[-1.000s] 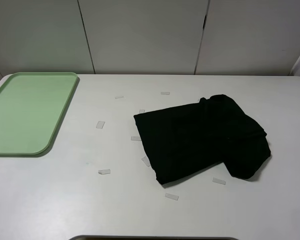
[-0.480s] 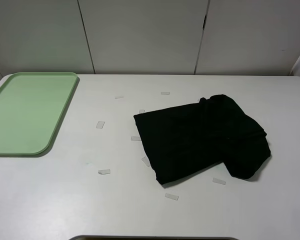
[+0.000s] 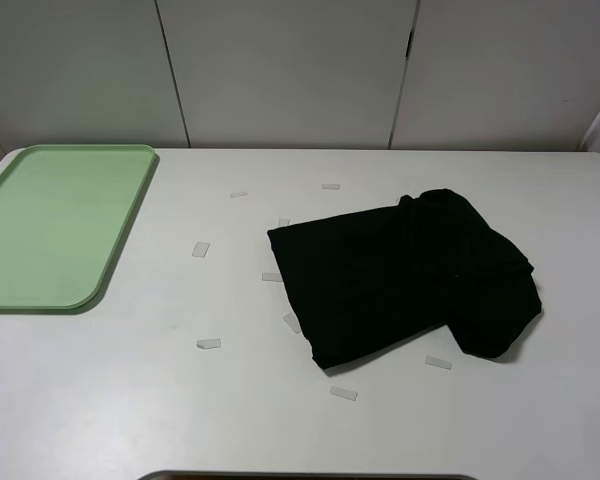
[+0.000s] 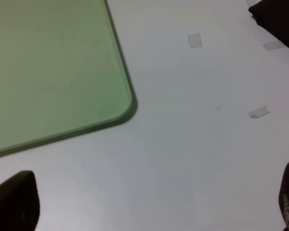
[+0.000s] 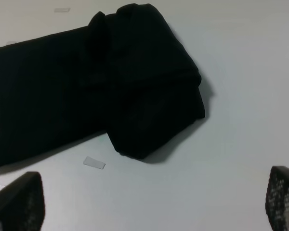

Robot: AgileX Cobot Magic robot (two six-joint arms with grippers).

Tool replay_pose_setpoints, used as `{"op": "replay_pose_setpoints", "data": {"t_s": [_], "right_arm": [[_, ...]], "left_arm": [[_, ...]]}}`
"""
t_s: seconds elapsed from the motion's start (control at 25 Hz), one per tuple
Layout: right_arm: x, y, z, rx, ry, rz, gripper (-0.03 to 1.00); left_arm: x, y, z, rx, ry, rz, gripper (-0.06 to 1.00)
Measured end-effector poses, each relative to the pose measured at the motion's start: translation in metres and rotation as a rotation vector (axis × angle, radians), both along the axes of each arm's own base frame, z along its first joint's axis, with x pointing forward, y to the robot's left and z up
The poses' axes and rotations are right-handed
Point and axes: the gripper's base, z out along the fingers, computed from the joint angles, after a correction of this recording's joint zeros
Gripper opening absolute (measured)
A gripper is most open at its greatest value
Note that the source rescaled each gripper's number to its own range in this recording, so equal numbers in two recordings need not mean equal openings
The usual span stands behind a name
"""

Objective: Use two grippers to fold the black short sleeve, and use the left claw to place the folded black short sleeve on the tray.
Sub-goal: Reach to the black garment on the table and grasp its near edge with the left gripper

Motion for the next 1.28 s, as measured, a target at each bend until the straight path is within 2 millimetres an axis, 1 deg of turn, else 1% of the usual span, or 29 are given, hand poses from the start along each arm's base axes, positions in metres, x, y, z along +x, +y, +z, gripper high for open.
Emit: {"op": "replay_pose_setpoints", "data": {"t_s": [0.12,0.28,0.4,0.68,0.88,1.28], "right_arm": [[0.001,-0.001,0.002,-0.015,-0.026,-0.003,1.0],[0.005,-0.008,0.006,-0.105,-0.088,-0.04,1.0],[0.006,-0.011,0.007,-0.137,-0.105,-0.059,1.0],[0.008,-0.011,0.008,-0.141,-0.139,-0.063,1.0],[0.014,-0.011,0.003,-0.141,-0.151,-0.061,1.0],[0.015,-0.011,0.002,-0.14,-0.152,-0.061,1.0]], "left_arm": [[0.0,0.0,0.0,0.0,0.0,0.0,1.0],[0.0,0.0,0.0,0.0,0.0,0.0,1.0],[0.0,0.0,0.0,0.0,0.0,0.0,1.0],[0.0,0.0,0.0,0.0,0.0,0.0,1.0],[0.0,0.0,0.0,0.0,0.0,0.0,1.0],[0.0,0.0,0.0,0.0,0.0,0.0,1.0]]}}
